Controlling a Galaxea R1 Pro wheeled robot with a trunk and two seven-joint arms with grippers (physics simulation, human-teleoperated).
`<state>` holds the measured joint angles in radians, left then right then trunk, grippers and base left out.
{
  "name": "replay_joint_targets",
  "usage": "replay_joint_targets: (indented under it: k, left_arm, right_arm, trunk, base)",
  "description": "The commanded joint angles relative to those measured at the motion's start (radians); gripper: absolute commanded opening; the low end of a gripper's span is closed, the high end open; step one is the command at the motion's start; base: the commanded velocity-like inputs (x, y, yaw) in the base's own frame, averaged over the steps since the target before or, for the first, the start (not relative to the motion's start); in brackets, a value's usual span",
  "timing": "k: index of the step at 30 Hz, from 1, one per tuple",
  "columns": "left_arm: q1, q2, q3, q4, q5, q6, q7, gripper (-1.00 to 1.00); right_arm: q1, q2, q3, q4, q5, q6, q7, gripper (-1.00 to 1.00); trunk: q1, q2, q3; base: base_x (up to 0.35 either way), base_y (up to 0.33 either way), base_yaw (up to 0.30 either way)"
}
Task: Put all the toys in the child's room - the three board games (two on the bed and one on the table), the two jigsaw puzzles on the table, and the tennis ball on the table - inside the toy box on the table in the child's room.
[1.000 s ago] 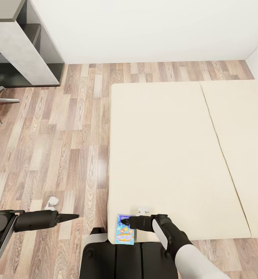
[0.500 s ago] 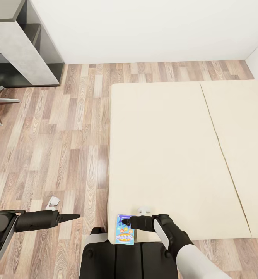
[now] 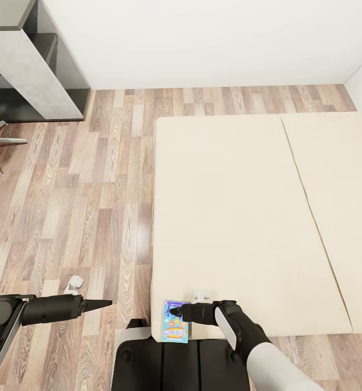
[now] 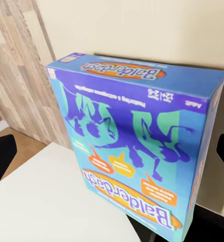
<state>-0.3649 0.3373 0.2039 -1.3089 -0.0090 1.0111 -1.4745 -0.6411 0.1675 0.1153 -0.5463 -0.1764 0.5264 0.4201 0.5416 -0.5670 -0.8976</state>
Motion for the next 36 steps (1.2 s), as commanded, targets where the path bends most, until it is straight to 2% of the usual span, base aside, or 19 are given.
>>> replay_joint_targets:
  k: [1,36]
  left_arm:
    - [0.0,0.0,0.0,0.0,-0.001,0.011,-0.004,1.0]
    - [0.0,0.001,0.001,0.0,-0.001,0.011,-0.004,1.0]
  right_arm:
    - [0.0,0.0,0.003,-0.001,-0.01,0.007,-0.003,1.0]
    - [0.0,0.007,0.002,-0.001,-0.021,0.001,-0.006,1.0]
  trunk:
    - [0.0,-0.001,-0.001]
    - [0.0,-0.001,-0.001]
  base:
    - [0.0,0.0,0.0]
    - [0.0,0.0,0.0]
